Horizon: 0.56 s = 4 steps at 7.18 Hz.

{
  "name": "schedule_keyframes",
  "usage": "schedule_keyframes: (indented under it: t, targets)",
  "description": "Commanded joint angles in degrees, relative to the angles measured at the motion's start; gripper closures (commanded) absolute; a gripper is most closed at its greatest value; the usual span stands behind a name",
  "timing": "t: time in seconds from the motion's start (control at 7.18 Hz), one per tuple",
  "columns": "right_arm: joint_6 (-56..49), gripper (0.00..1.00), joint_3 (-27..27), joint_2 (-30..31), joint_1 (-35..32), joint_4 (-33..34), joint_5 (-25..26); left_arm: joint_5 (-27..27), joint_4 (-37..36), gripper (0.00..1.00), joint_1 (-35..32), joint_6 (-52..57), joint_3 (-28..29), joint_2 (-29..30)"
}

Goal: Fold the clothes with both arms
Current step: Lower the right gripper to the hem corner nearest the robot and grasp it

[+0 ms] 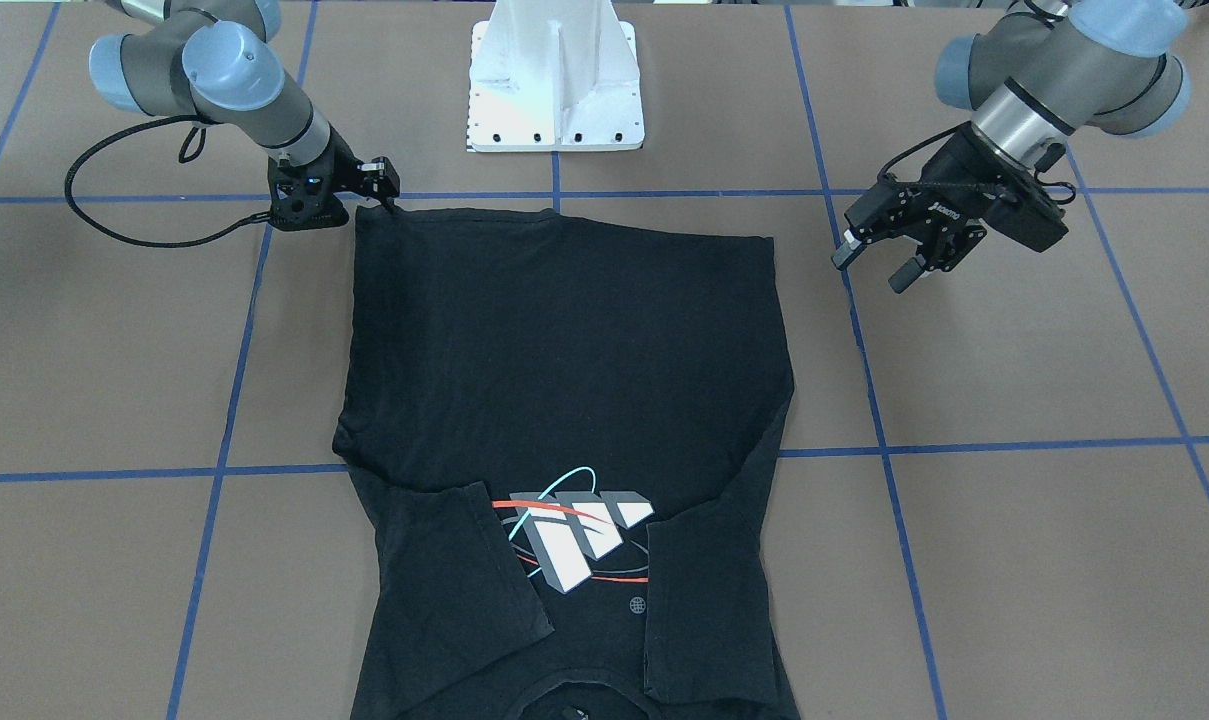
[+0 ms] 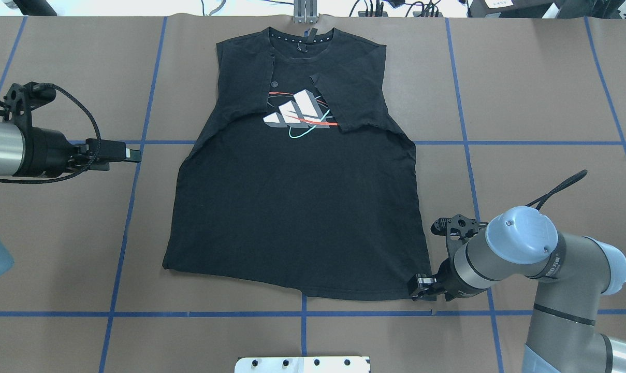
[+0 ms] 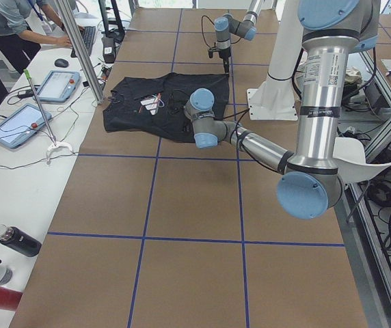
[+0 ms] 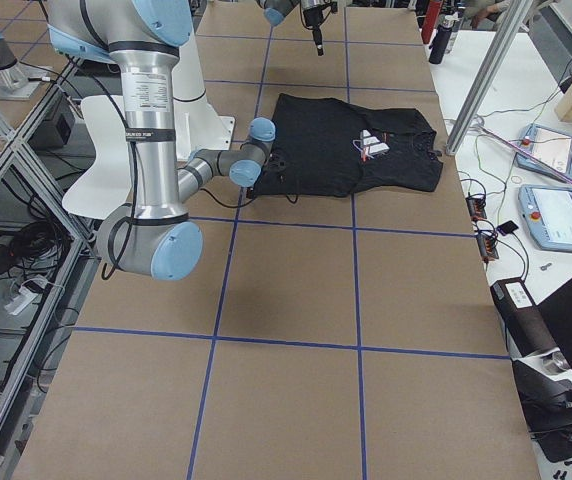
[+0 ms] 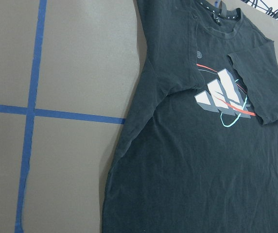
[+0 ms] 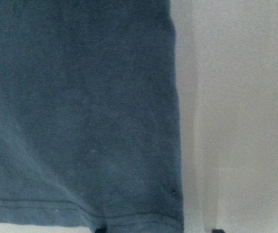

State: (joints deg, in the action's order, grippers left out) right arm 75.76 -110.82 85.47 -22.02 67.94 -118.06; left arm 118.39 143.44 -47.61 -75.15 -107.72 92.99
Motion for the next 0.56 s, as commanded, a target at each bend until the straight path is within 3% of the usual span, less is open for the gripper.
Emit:
schedule_keyframes:
  t: [0.0,0.14,0.42]
  targets:
    - [0.0,0.27,0.1,0.0,0.0,0.1,-0.1,0.0,0.0,0.0,0.0,0.0,0.1,-0.1]
    - [0.0,0.35,0.2,0.0,0.0,0.1,0.0,0.0,0.0,0.0,0.0,0.0,0.1,-0.1]
    - [0.0,0.37,0.3,0.0,0.0,0.2,0.0,0.0,0.0,0.0,0.0,0.0,0.0,-0.1]
